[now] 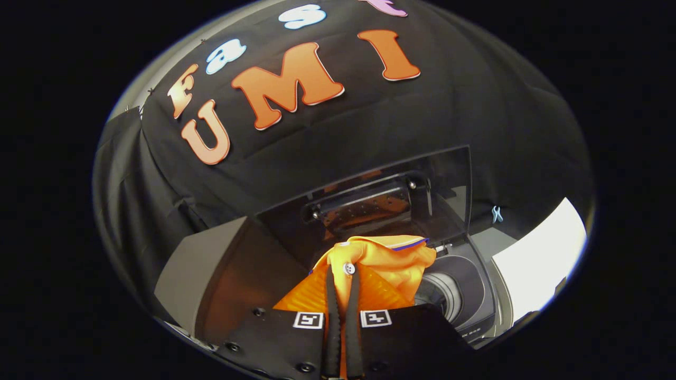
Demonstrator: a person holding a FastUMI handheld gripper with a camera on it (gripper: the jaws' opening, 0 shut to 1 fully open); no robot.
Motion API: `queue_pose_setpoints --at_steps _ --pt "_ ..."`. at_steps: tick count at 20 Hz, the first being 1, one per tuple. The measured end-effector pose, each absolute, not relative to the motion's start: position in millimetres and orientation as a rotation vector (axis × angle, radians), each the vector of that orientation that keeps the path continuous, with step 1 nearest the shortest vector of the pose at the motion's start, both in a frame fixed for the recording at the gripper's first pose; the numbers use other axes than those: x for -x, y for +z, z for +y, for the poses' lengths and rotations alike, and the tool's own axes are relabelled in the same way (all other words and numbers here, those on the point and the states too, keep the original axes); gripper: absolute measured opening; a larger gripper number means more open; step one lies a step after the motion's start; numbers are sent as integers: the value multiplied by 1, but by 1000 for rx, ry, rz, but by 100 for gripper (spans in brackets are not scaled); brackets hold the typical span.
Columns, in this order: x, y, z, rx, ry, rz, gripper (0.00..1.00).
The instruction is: Put the clothes into the washing machine and then close the washing machine lid.
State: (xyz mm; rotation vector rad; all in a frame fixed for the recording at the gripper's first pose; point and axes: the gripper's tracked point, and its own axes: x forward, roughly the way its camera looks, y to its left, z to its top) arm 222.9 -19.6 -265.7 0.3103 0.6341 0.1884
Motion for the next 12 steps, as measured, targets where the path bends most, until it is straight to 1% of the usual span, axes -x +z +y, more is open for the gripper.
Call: queue_pose_setpoints --at_steps 7,12 --pt "-242 -373 -38 -257 170 719 12" --pt "-236 -434 -46 -208 148 813 12"
